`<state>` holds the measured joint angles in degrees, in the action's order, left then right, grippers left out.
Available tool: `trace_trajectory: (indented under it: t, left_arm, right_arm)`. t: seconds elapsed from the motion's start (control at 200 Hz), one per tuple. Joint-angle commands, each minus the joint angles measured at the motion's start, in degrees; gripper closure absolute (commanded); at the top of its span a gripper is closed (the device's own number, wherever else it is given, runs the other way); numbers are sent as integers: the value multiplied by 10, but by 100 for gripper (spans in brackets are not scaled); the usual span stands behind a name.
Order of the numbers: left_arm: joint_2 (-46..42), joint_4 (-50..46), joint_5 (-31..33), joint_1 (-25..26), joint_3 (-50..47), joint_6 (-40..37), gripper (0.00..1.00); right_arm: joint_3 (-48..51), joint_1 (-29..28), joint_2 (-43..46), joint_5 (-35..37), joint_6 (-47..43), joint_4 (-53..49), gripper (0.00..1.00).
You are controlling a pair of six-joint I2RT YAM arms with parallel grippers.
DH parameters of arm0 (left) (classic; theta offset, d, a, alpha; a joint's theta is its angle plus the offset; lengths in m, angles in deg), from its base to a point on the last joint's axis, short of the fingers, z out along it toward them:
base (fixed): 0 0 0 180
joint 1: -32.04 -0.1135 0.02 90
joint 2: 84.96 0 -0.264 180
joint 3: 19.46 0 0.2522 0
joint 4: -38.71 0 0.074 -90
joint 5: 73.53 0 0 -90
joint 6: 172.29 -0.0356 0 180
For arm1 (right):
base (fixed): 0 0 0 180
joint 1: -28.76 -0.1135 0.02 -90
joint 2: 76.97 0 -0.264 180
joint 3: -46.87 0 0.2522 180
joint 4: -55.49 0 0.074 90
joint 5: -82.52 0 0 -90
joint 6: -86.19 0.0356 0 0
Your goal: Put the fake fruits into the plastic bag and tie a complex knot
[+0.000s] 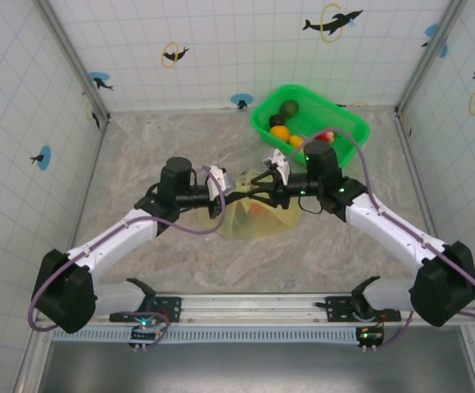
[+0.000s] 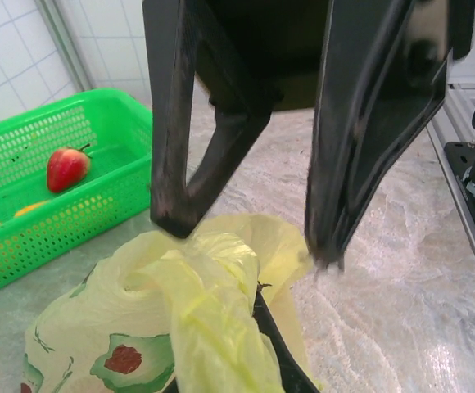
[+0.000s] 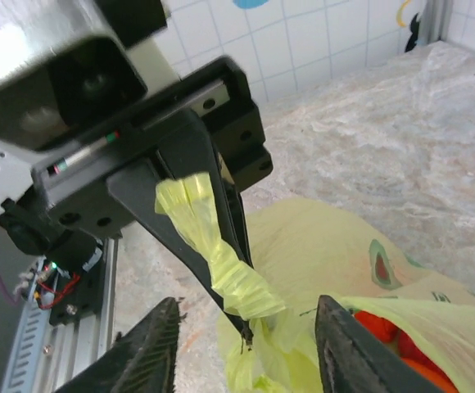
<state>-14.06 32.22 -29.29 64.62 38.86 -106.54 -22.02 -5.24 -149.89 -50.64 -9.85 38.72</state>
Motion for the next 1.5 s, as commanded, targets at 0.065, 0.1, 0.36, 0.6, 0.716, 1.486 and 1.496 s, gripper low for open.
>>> trace_trajectory:
  t: [0.065, 0.1, 0.36, 0.6, 0.716, 1.486, 1.496]
  left_arm:
    - [-3, -15, 5, 0, 23, -33, 100]
    - [-4, -20, 6, 0, 25, -37, 100]
    - [-27, -96, 132, 67, 35, -201, 100]
    - [-83, -40, 211, 116, -24, -314, 100]
    - [-100, -30, 229, 130, -44, -351, 100]
    - [-60, 29, 48, 66, -34, -30, 100]
    - [-60, 28, 48, 66, -33, -31, 100]
  right_arm:
    - [-23, 20, 57, -1, 12, 5, 48]
    - [-19, 23, 64, 1, 20, 9, 47]
    - [24, 42, 92, 69, 59, 37, 48]
    - [-5, 43, 30, 131, 108, 12, 51]
    - [-48, 44, -28, 102, 147, -25, 63]
    - [211, -11, 151, 102, -234, 180, 18]
    - [206, -12, 147, 99, -236, 178, 18]
